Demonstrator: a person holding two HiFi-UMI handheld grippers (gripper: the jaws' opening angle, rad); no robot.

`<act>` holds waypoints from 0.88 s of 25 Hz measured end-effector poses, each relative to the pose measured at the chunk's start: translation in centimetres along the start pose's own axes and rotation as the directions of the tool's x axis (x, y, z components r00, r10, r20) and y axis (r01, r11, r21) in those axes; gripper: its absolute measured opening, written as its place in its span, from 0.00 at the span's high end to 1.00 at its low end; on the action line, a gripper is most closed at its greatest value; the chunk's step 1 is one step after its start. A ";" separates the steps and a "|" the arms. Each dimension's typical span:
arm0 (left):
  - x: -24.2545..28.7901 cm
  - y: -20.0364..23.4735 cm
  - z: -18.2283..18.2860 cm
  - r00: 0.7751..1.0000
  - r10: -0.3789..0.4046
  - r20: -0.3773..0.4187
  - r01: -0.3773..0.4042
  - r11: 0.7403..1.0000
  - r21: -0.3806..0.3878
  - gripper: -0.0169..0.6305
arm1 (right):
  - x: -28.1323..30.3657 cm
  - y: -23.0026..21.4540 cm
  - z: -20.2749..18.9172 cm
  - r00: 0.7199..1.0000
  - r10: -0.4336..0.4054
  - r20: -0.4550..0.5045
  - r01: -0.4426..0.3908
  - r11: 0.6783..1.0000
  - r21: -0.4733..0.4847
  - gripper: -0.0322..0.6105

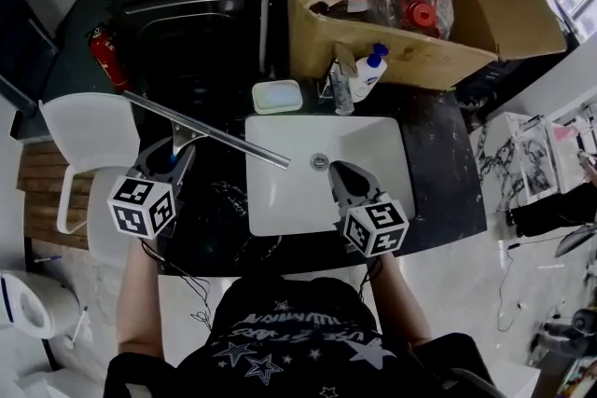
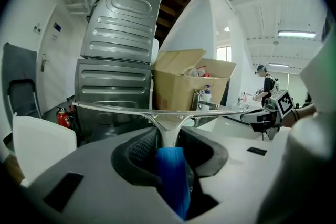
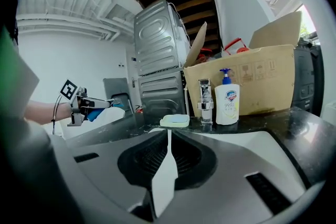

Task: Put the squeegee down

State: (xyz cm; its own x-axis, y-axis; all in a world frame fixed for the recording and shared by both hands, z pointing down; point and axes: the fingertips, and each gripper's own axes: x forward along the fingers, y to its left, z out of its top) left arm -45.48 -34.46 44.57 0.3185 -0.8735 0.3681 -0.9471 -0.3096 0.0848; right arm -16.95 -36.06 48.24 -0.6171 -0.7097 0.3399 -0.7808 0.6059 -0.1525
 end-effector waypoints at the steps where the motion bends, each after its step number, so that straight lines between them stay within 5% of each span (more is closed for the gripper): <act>1: 0.8 0.2 -0.1 1.000 -0.015 -0.011 0.015 1.000 0.004 0.75 | 0.2 -0.2 0.0 1.000 -0.009 0.001 0.009 1.000 0.003 0.87; 11: 7.9 1.6 -1.7 0.984 -0.124 -0.131 0.132 0.990 0.051 0.75 | 2.0 -1.8 -0.1 0.997 -0.078 -0.012 0.078 0.997 0.020 0.87; 22: 11.2 2.3 -5.6 0.942 -0.167 -0.292 0.187 0.982 0.041 0.75 | 3.5 -2.3 -0.8 0.993 -0.106 -0.042 0.108 0.994 0.035 0.87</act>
State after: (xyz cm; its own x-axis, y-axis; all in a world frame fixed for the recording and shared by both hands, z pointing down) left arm -44.35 -42.88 54.05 0.4465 -0.6613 0.6028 -0.8684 -0.4826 0.1138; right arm -17.21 -39.67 50.56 -0.5259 -0.7544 0.3928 -0.8457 0.5129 -0.1474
